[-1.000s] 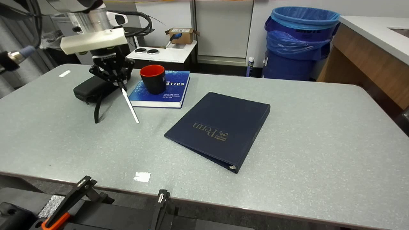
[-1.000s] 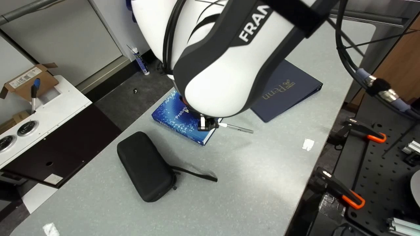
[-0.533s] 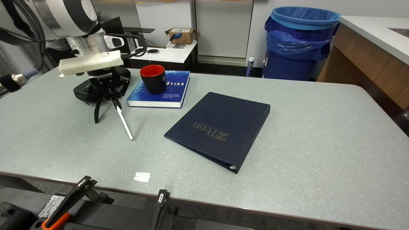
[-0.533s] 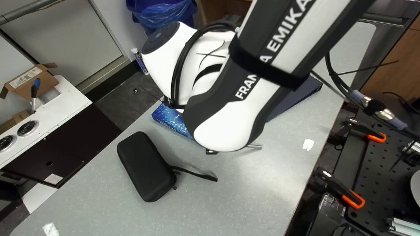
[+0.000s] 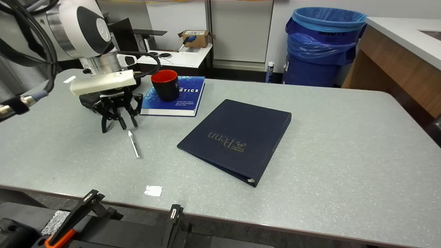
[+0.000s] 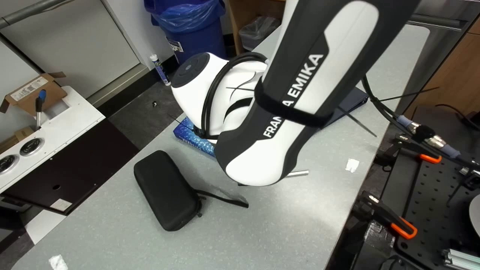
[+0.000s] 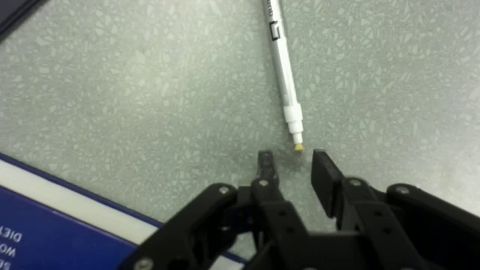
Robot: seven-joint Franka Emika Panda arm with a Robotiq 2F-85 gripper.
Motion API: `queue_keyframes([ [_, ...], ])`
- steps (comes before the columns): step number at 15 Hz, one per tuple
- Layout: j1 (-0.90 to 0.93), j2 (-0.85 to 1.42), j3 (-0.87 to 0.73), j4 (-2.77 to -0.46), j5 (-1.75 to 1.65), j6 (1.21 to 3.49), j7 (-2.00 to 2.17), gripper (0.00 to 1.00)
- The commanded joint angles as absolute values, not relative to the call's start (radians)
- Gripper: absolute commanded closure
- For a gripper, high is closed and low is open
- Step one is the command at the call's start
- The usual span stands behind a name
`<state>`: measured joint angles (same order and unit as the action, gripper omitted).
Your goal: Remove the pen from the mug and put it on the table
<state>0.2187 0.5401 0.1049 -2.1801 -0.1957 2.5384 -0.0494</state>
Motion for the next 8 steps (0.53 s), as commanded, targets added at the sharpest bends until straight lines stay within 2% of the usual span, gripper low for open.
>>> queue_keyframes([
  [1,0.220,0.512,0.095,-2.195,-0.205,2.586,-0.031,0.36],
  [4,0.212,0.502,0.094,-2.195,-0.197,2.603,-0.039,0.12],
  [6,0.207,0.497,0.095,-2.193,-0.192,2.607,-0.042,0.00],
  [8,0.184,0.491,0.117,-2.189,-0.162,2.597,-0.069,0.00],
])
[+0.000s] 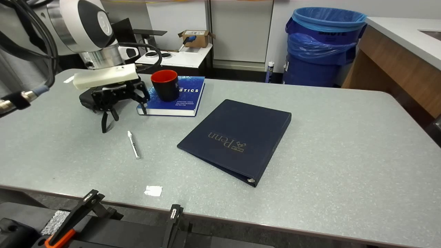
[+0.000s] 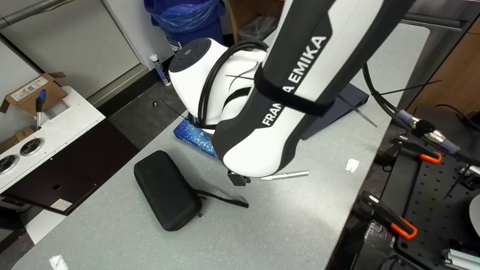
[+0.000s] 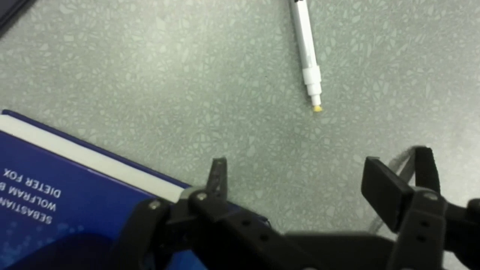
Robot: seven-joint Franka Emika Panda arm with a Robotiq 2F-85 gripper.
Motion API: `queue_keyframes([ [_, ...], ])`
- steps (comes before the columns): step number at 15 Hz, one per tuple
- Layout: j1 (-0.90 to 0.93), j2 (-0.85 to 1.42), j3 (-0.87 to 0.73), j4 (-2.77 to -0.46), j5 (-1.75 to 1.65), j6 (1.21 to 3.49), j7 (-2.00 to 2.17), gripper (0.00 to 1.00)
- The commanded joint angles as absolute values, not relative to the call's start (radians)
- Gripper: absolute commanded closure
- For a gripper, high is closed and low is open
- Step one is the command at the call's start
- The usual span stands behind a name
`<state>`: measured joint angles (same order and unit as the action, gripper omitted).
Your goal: Remove the pen from the mug and put it on the table
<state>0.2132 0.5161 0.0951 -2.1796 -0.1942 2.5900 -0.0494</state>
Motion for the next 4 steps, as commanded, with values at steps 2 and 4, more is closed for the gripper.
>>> queue_keyframes([
  [2,0.204,0.509,0.101,-2.178,-0.185,2.588,-0.051,0.00],
  [4,0.202,0.507,0.102,-2.178,-0.184,2.588,-0.051,0.00],
])
